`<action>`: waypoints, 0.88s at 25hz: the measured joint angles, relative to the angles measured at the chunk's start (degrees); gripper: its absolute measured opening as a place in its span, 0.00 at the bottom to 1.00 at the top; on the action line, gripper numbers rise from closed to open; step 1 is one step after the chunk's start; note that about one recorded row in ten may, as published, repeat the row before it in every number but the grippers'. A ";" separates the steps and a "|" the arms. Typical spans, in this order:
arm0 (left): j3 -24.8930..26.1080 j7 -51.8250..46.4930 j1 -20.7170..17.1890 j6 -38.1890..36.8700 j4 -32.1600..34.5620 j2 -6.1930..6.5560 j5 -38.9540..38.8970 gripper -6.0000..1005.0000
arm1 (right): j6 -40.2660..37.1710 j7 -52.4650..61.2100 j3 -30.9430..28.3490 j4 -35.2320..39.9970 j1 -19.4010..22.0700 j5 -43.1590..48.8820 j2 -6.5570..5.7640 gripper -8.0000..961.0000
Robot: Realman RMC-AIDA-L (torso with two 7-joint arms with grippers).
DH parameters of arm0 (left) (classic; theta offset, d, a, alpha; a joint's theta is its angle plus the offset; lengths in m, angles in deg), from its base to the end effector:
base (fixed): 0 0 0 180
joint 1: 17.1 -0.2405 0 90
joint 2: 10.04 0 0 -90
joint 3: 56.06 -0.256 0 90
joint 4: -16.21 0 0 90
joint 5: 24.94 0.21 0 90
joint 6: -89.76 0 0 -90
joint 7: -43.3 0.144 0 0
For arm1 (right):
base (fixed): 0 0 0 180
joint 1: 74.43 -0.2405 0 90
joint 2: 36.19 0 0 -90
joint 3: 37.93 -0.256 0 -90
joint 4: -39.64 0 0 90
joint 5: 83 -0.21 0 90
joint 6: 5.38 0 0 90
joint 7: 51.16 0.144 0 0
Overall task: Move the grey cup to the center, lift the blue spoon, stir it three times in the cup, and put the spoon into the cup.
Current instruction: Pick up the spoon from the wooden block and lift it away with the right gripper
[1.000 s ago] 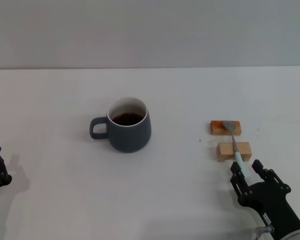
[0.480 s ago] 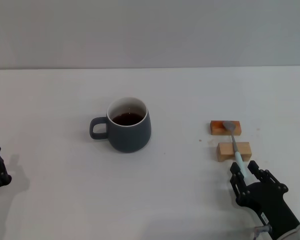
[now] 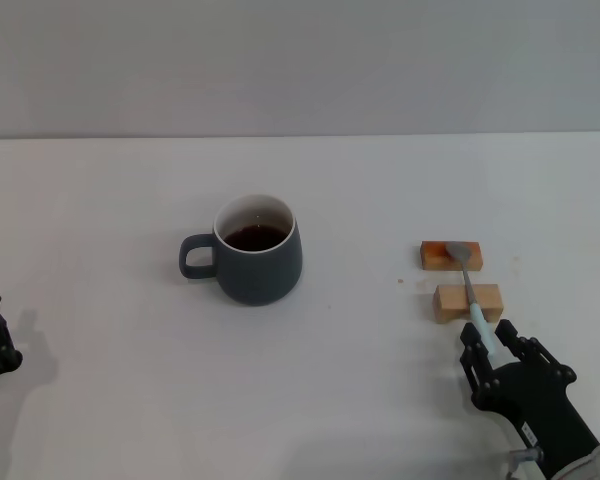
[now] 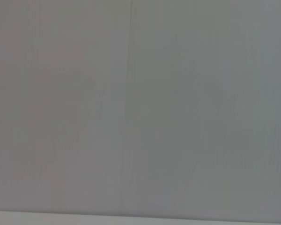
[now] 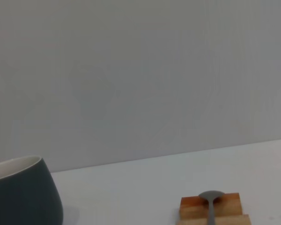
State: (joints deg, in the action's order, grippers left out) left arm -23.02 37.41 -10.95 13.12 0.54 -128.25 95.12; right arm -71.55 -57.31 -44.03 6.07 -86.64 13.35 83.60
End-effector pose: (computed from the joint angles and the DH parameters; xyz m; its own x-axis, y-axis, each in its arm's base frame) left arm -0.3728 0.2155 -0.0225 0.6742 0.0090 0.7385 0.7383 -0.0363 -0.6735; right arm 0.2980 0.2151 -0.1201 0.5844 -0.2266 -0.7791 -0.8091 -0.2357 -0.5383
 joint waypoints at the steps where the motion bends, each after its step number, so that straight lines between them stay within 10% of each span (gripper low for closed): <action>1: 0.00 0.00 0.00 0.00 0.02 0.00 0.00 0.00 | 0.04 0.00 -0.01 0.00 -0.06 -0.15 0.00 0.44; 22: -0.05 0.00 -0.01 0.00 0.03 0.00 0.02 0.00 | 1.03 0.86 -0.05 -0.15 -0.56 -0.64 0.01 0.41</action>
State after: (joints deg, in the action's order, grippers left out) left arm -23.06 37.41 -10.96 13.12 0.56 -128.25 95.14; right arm -70.53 -56.44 -44.08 5.92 -87.21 12.71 83.61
